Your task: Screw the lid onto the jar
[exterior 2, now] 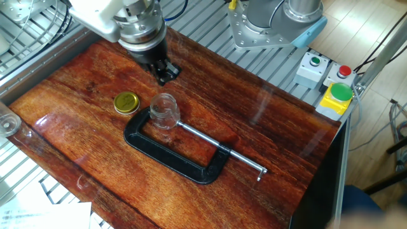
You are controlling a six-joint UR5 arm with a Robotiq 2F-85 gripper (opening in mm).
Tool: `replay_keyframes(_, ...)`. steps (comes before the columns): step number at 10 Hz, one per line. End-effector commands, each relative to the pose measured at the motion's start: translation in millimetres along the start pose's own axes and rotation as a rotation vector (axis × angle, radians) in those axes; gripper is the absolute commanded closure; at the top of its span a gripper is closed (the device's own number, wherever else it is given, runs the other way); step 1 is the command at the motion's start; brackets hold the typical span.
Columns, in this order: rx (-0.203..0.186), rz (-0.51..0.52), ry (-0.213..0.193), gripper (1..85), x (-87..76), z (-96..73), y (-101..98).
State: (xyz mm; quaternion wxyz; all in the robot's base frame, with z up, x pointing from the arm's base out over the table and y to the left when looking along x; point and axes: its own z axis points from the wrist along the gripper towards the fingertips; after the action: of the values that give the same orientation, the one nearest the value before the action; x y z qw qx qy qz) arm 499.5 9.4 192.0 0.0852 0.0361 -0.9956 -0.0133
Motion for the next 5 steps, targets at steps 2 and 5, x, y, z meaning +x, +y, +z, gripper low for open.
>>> replay_keyframes(2, 0.007, -0.043, 0.021, 84.7, 8.2, -0.2, -4.4)
replay_keyframes(5, 0.022, -0.117, -0.016, 84.7, 0.7, 7.2, -17.4)
